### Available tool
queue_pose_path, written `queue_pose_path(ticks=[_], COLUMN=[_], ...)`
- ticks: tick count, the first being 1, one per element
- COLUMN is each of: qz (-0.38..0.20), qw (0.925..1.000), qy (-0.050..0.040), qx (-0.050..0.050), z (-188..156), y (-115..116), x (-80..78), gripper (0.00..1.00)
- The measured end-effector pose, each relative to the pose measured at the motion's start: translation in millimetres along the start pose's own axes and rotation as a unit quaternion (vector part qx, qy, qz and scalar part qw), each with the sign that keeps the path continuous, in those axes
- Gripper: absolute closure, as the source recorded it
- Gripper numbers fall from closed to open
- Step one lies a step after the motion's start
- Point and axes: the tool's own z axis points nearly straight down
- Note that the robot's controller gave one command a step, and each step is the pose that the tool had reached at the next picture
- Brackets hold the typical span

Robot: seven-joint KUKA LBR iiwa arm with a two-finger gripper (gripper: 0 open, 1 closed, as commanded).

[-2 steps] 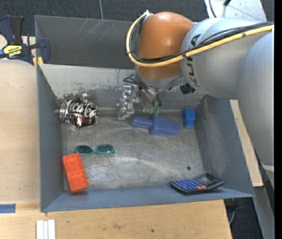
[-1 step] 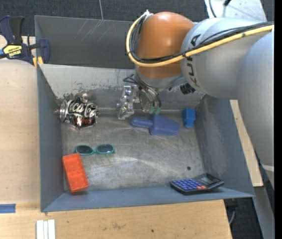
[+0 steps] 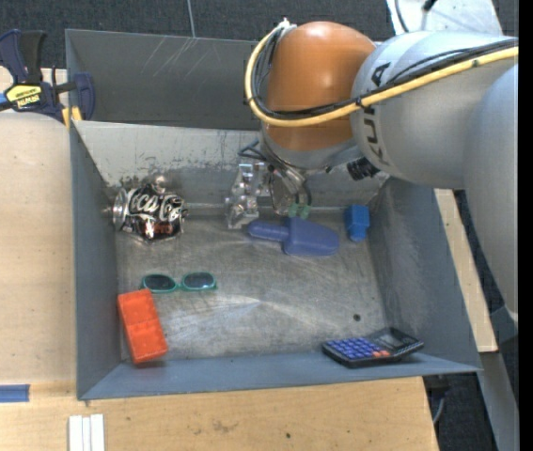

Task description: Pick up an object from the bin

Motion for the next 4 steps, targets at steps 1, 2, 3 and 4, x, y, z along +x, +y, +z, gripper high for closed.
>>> queue_pose_path(ticks=[1, 2, 3, 4], qz=[-0.006, -0.005, -0.011, -0.019], qw=[1.0, 1.0, 0.9999, 0.9998], qy=[-0.0029, -0.0013, -0.0025, -0.0024], qx=[0.0, 0.0, 0.0, 0.0], z=[-16, -23, -22, -29], y=[-8, -11, -13, -14], x=[-8.9, 11.9, 12.1, 3.8], gripper=[1.0, 1.0, 1.0, 1.0])
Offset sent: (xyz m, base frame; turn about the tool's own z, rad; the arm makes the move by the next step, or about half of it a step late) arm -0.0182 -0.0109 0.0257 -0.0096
